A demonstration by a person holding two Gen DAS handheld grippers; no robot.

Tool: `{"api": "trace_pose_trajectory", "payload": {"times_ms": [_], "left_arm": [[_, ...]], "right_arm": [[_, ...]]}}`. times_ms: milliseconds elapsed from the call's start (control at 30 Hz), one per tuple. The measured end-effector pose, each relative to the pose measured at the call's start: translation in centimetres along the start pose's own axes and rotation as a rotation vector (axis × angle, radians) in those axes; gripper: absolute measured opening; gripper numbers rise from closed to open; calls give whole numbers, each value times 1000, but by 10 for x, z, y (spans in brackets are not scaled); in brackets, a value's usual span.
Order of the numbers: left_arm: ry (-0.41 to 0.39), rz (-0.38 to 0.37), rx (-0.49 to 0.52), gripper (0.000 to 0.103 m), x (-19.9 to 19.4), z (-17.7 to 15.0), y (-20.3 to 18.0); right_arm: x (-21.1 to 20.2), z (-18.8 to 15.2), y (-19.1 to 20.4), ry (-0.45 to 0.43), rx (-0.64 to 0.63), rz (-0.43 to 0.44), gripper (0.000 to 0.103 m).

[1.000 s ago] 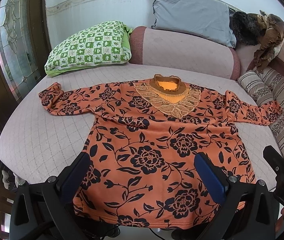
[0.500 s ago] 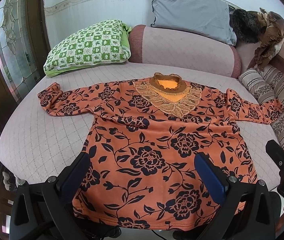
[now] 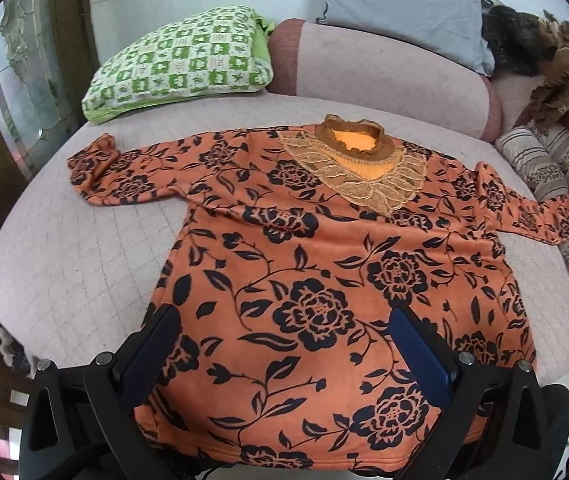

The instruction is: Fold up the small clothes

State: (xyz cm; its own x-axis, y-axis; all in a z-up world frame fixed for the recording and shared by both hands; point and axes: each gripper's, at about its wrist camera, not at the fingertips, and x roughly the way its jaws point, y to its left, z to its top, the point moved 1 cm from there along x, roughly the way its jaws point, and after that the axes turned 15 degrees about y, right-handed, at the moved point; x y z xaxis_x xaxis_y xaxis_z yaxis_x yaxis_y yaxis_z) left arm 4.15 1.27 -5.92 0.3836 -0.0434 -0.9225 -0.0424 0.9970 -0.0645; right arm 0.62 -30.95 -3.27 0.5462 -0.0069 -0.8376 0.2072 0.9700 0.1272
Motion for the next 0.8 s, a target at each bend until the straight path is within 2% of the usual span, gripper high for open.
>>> {"api": "trace_pose_trajectory", "payload": {"times_ms": [100,167,267,333,433,567,667,700,767,800], "left_arm": [[39,-33,-11,103,13,6,4],[89,-53,-28,103,26,9,11],[136,-77,-57,103,42,10,18],[156,-78,-67,103,54,12,20],[163,-88,-50,103,66,19,15],[144,-119,1,103,72,31,2],[124,-173,27,103,73,35,-3],[122,-187,27,103,75,37,-3],[139,-196,27,103,83,38,0],[155,-198,23,103,89,37,3]], "right_arm": [[15,18,-36,-3,51,60,103],[26,34,-71,-10,144,53,103],[49,69,-144,-22,322,32,102],[64,97,-191,-32,392,-32,95],[83,140,-231,-17,393,-171,79],[114,185,-270,20,412,-295,78],[134,205,-287,36,428,-336,71],[140,211,-288,41,421,-347,66],[154,223,-287,52,391,-374,47],[162,226,-288,72,381,-390,24]]}}
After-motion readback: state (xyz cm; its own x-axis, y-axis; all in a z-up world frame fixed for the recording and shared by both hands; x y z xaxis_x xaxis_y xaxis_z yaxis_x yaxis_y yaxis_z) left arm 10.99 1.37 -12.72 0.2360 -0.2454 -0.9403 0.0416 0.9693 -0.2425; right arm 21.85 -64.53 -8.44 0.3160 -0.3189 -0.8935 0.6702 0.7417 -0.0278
